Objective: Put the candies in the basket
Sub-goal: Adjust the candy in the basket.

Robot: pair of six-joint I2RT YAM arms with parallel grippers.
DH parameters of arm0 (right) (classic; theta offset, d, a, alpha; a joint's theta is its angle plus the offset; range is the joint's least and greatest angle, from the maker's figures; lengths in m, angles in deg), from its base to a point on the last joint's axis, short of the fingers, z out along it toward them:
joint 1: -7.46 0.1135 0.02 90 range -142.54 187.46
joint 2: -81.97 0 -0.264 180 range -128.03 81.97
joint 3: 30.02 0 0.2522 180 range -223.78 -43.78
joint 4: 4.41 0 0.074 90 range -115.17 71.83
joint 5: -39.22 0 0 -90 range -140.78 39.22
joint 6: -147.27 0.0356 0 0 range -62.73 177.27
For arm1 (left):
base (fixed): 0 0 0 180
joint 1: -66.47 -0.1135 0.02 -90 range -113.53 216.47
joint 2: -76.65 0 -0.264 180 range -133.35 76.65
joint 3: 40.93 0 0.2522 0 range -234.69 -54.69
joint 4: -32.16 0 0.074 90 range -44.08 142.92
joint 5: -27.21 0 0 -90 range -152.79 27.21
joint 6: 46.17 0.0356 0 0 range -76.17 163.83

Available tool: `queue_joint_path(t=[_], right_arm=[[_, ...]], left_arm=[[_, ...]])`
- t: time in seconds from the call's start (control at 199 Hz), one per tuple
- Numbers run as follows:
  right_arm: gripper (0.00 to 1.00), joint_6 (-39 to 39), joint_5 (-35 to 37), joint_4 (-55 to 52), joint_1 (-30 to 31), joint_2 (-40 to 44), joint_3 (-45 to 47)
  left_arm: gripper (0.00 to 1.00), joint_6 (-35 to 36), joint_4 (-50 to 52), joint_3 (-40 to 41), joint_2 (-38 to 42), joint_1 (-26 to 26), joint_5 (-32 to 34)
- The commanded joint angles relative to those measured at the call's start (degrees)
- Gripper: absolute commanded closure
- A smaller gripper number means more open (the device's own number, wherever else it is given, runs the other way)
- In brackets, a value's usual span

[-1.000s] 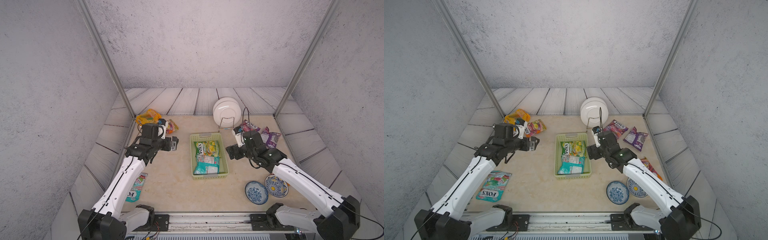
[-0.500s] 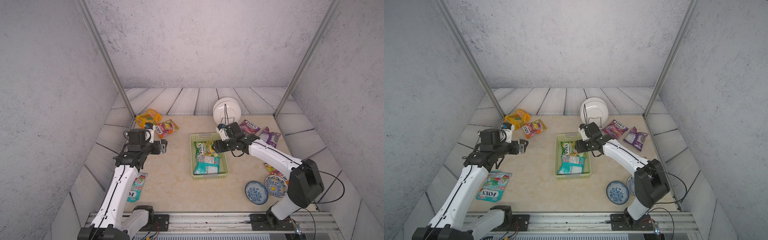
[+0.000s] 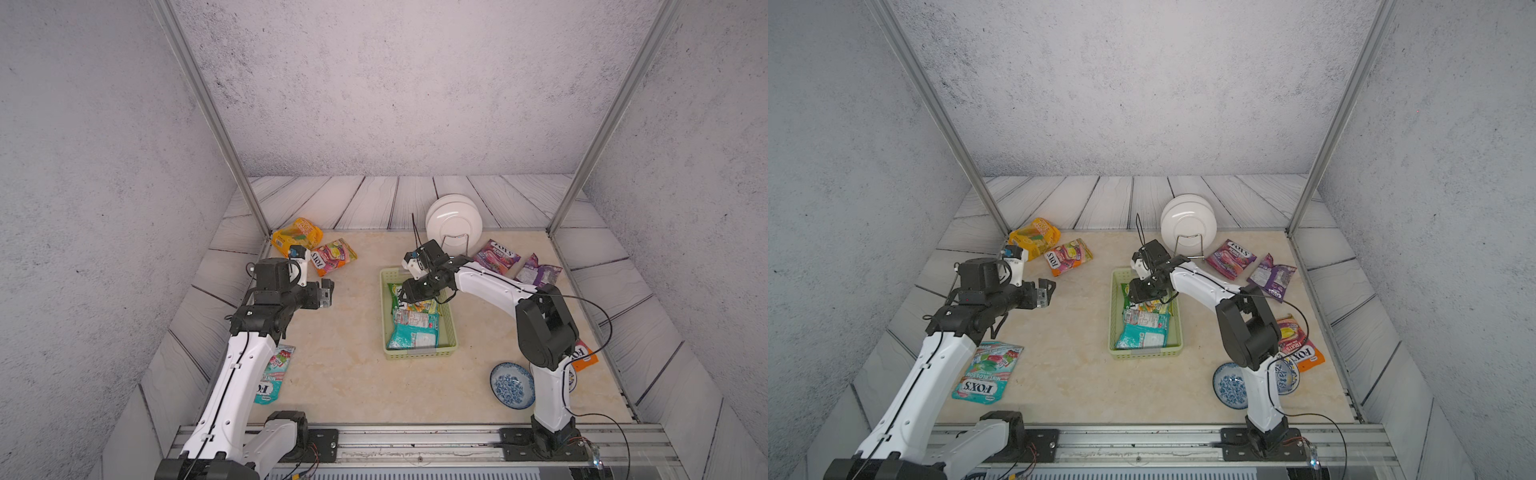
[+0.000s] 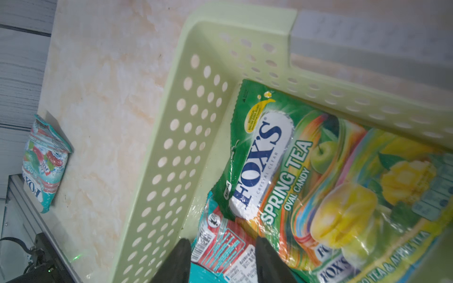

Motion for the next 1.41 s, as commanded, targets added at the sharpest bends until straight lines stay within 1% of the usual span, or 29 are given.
queue_joint_path(t=[0.0, 0.106, 0.236, 0.332, 0.423, 0.543, 0.679, 0.815, 0.915, 0.981, 1.061, 1.132, 1.207, 1.313, 1.403], right_arm=[[0.54, -1.3, -1.4, -2.7, 0.5, -4.3, -3.4], [0.6, -1.1, -2.8, -4.2, 0.6, -6.7, -5.6], [0.61, -1.5, -3.1, -3.6, 1.4, -7.6, -4.8], [0.64, -1.1, -3.7, -3.6, 1.8, -8.1, -4.1], [0.65, -1.5, -4.4, -3.8, 2.5, -8.1, -3.6], [0.66, -1.9, -4.9, -3.6, 3.3, -8.2, -2.8], [0.69, -2.1, -6.6, -4.5, 3.9, -7.5, -2.1], [0.69, -2.4, -6.4, -3.4, 4.4, -6.0, 0.2], [0.71, -2.8, -7.5, -5.4, 4.6, -5.8, -0.3], [0.71, -3.7, -6.2, -6.4, 4.5, -4.8, -1.0], [0.71, -4.6, -2.4, -7.3, 4.3, -3.8, -2.7], [0.71, -5.0, 0.7, -8.5, 4.2, -4.0, -4.6], [0.69, -5.2, 1.8, -9.6, 3.9, -5.4, -6.9], [0.67, -5.1, 3.1, -11.1, 3.7, -8.9, -10.3], [0.65, -4.8, 3.4, -12.1, 3.8, -11.6, -12.6]], left_arm=[[0.02, 0.1, -1.1, -0.2, 0.6, -0.4, 0.0], [0.02, -0.4, -0.5, -0.8, 0.4, -0.5, -0.9], [0.02, -0.2, -1.1, -0.6, 0.3, -0.4, -0.1], [0.02, -0.6, -1.2, -0.1, 0.4, -0.3, -1.0], [0.02, -0.6, -0.3, -1.3, 0.3, -0.3, -1.5], [0.02, -0.3, -1.5, -0.2, 0.4, 0.1, -0.3], [0.02, -0.9, -0.2, -1.8, -0.1, 0.0, -1.7], [0.02, -0.8, -1.5, -0.3, -0.1, 0.1, -1.0], [0.02, -1.2, -0.2, -1.9, -0.3, 0.1, -2.0], [0.02, -1.1, -0.6, -1.7, -0.4, 0.2, -1.5], [0.02, -1.1, -1.5, -0.6, -0.5, 0.1, -1.1], [0.02, -1.6, -0.6, -1.3, -0.5, 0.1, -2.0], [0.02, -1.5, -0.2, -2.2, -0.7, 0.1, -2.3], [0.02, -1.3, -1.6, -0.7, -0.2, 0.2, -1.2], [0.02, -1.4, -0.5, -1.3, -0.1, 0.3, -2.1]])
